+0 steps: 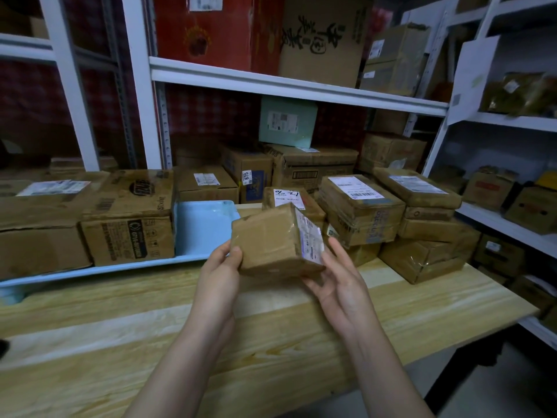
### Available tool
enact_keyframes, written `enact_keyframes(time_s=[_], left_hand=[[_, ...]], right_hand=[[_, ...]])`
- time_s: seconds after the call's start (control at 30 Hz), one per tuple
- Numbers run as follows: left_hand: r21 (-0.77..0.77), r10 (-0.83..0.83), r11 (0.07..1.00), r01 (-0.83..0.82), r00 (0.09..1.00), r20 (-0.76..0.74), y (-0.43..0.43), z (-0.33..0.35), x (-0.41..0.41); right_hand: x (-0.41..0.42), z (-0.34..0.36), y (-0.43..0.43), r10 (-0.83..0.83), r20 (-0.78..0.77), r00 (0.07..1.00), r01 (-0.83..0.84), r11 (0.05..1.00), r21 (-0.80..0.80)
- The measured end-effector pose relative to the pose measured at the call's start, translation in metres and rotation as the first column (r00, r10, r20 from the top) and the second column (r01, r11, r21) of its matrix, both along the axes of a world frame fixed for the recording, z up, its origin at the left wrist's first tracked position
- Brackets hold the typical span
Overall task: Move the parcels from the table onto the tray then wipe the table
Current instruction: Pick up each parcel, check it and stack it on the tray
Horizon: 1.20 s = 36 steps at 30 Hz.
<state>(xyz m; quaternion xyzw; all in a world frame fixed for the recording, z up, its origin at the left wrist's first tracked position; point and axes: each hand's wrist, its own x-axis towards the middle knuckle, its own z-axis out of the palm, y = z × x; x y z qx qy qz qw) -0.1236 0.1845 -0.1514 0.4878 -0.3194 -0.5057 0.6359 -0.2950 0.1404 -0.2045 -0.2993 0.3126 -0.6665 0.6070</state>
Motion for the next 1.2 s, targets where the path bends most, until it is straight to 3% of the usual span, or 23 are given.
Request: enact_keyframes(time_s=[0.47,0.83,0.97,1.07,1.2], left_hand=[[-0.021,0.112,0.993,-0.112,0.994,-0.006,-0.006,-0.009,0.036],[-0.178,0.151,0.977,-0.115,0.969,0.198,-0.003,-0.002,0.065],[-0.216,0.175,0.969,-0.119,0.949,0.263,0.000,0.006,0.093],[-0.223,0.252,0.957,-0.186,0.913,0.321,0.002,0.013,0.122],[-0.252,0.390,0.915,-0.314,0.848,0.360,0.002,0.023,0.166]], right_hand=[[0.033,0.005,-0.005,0.104,-0.094,0.990,-0.098,0.993,0.066],[0.074,0.029,-0.005,0.279,-0.241,0.930,-0.273,0.960,0.059],[0.107,0.049,-0.005,0.148,-0.251,0.957,-0.139,0.989,0.052],[0.145,0.068,-0.010,0.070,-0.389,0.919,-0.076,0.997,0.002],[0.201,0.096,-0.011,0.086,-0.592,0.801,-0.186,0.976,-0.111]])
